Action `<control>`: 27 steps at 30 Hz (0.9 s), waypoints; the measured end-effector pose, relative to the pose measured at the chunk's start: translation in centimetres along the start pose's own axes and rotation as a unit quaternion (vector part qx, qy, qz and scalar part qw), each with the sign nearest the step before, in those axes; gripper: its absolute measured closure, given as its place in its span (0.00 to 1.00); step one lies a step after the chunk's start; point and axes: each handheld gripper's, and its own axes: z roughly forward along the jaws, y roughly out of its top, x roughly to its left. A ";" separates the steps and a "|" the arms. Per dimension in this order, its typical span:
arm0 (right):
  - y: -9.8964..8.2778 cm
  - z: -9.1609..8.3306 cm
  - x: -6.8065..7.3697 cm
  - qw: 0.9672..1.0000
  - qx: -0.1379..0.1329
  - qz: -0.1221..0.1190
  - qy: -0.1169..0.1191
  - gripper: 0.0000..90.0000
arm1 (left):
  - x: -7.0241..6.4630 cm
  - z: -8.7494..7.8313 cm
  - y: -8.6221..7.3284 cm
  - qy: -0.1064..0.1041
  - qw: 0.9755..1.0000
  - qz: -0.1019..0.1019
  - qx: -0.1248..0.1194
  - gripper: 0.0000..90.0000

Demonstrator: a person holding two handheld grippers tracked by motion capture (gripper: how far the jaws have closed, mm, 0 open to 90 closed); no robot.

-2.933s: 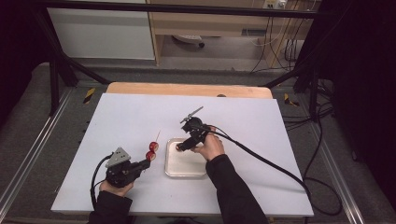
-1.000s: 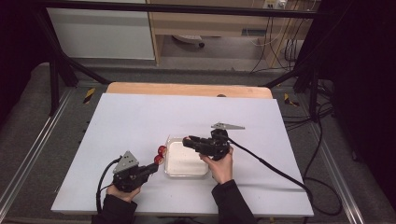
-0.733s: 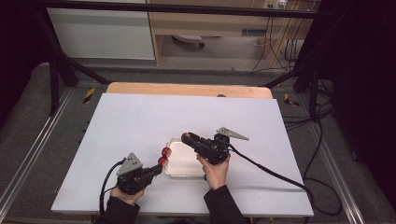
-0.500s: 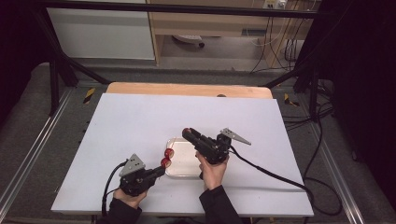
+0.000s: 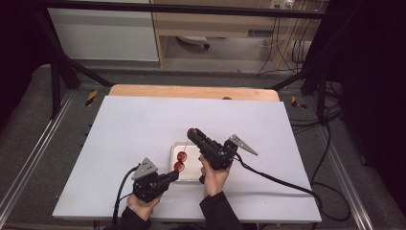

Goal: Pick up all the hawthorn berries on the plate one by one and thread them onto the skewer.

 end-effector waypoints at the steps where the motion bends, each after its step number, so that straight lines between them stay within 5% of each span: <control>1: 0.0 0.0 0.0 1.000 -0.001 -0.001 0.001 0.69 | 0.0 0.0 0.0 0.000 1.000 0.000 0.000 0.98; 27: -0.1 0.0 0.0 1.000 0.005 -0.001 0.011 0.69 | -0.2 0.1 0.0 -0.002 1.000 0.003 -0.001 0.98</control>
